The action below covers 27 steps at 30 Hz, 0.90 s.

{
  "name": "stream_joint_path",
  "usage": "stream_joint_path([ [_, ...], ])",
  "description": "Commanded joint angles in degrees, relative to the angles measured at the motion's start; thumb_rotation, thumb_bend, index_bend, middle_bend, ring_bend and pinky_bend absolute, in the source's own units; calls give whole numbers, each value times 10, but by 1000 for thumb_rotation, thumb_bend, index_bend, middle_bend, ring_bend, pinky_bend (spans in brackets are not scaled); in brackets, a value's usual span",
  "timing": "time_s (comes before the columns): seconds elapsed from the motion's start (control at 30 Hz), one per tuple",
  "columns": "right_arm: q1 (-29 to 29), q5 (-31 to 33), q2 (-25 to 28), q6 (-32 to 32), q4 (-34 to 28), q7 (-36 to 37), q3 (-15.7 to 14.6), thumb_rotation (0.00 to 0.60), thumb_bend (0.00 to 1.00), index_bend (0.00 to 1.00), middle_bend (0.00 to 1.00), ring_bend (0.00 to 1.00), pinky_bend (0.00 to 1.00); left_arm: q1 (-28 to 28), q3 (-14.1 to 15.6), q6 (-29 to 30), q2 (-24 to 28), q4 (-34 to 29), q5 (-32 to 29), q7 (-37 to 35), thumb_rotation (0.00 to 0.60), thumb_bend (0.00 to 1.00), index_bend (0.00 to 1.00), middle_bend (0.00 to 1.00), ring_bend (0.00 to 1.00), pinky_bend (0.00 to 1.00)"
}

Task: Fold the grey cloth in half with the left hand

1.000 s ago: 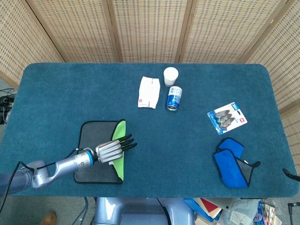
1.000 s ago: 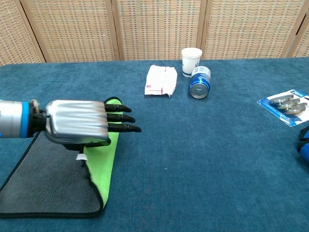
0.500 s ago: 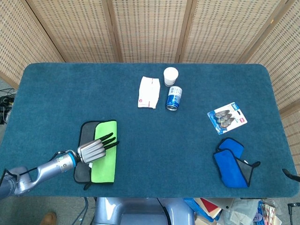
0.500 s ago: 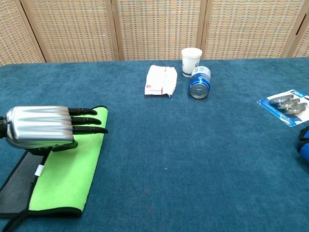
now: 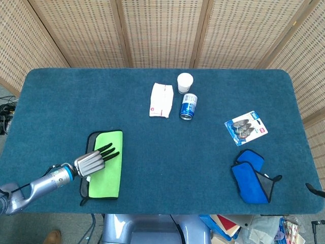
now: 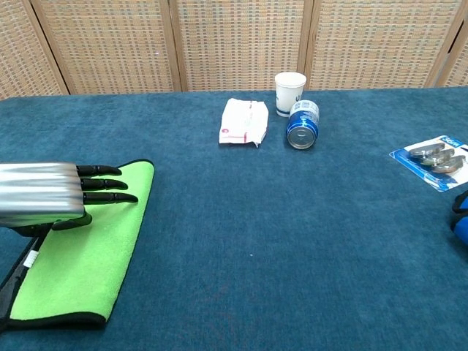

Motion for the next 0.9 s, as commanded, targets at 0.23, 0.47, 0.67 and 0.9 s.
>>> stream_joint_path([
  [0.23,0,-1,0,0,-1,-1,0,600,0,0,0,0,0,9,2,-1,-3,19,2,-8,600,365,683,0,0,0],
  [0.47,1,-1,-1,-1,-1,-3,-1,600,0,0,0,0,0,14,0,-1,-6,31,4,-14,600,364,683,0,0,0],
  [0.67,1,0,-1,-1,0,-3,-1,600,0,0,0,0,0,16,-1,-1,-7,36,7,-18,600,364,683,0,0,0],
  [0.9,0,0,0,0,-1,-2,0,600,0,0,0,0,0,20,-2,-2,-8,40,9,-20,600,366,684,0,0,0],
])
